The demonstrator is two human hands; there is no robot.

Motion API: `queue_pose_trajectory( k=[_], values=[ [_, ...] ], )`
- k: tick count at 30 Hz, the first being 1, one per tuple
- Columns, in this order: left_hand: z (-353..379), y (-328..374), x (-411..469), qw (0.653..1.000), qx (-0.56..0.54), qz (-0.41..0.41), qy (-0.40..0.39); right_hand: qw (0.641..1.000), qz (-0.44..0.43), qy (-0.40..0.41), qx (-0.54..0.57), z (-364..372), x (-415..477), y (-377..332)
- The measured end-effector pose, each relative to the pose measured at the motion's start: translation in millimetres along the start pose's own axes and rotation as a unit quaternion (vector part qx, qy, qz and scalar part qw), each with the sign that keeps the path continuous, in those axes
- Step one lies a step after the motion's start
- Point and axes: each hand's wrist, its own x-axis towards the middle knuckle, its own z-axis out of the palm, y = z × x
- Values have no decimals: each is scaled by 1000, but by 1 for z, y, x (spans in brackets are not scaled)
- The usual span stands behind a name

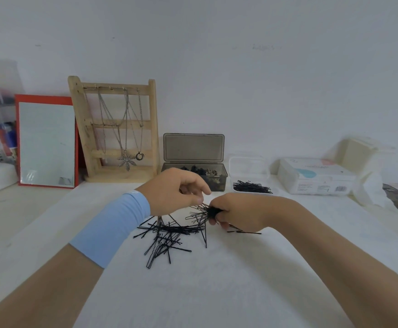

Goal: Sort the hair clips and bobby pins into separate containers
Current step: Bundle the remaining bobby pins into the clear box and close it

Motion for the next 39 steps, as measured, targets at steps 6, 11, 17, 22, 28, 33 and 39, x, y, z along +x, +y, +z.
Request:
queue_pose_trajectory(
  k=[6, 11, 17, 22, 28, 33, 39],
  values=[
    [-22, -9, -4, 998, -2, -45, -49, 1000, 18, 19, 10, -9, -3, 9],
    [-27, -14, -10, 975, 69, -132, -165, 997, 22, 39, 66, -15, -4, 17],
    [-4, 1, 2, 989, 22, -121, -80, 984, -21, 40, 173, -10, 0, 19],
    [-2, 5, 2, 984, -103, -141, -41, 972, -43, 34, 227, -11, 1, 23],
    [16, 0, 6, 974, -164, -154, -28, 976, -47, 36, 208, -7, 3, 20],
    [1, -9, 2, 975, -80, -192, -81, 987, 4, 2, 162, -19, -6, 31],
    [3, -1, -1, 959, 115, -171, -193, 974, 7, 35, 225, -20, -3, 33]
  ],
)
